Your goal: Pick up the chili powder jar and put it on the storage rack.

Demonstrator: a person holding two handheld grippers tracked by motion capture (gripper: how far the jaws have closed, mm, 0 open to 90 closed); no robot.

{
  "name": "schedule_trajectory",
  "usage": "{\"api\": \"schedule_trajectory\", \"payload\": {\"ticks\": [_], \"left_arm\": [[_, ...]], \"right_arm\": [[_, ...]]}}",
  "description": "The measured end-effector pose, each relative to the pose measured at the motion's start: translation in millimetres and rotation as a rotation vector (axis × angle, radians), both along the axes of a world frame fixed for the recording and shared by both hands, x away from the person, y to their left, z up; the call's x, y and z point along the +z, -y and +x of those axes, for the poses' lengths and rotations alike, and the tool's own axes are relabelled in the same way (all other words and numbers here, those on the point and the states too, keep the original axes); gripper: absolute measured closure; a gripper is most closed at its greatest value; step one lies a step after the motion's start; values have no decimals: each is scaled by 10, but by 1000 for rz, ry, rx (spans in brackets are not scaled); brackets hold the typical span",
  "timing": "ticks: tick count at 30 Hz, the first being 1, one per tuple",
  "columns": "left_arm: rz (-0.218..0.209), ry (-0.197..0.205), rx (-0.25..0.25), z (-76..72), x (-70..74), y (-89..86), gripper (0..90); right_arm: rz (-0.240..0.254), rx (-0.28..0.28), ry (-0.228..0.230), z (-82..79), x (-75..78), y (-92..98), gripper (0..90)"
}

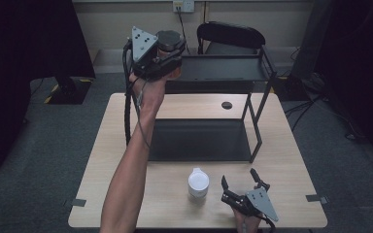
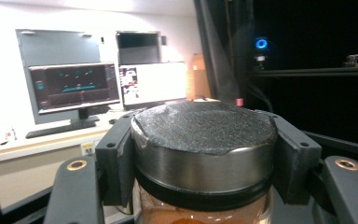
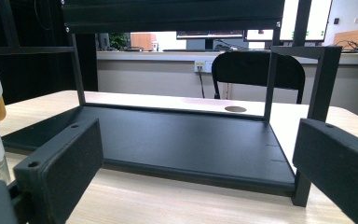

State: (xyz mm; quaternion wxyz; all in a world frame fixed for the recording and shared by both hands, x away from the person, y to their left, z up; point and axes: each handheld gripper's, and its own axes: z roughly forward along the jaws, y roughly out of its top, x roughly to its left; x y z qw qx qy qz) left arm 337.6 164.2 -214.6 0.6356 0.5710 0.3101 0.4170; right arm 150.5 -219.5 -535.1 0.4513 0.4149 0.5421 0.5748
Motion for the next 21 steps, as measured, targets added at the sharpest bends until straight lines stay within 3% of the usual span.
{"api": "schedule_trajectory", "payload": {"ticks": [9, 21], "left_arm": [[-4, -40, 10, 165, -77, 44, 354], [-24, -62, 11, 204, -98, 41, 353]], "right_arm": [[0, 0, 0, 0, 0, 0, 7], [0, 0, 0, -1, 0, -1, 7]]}}
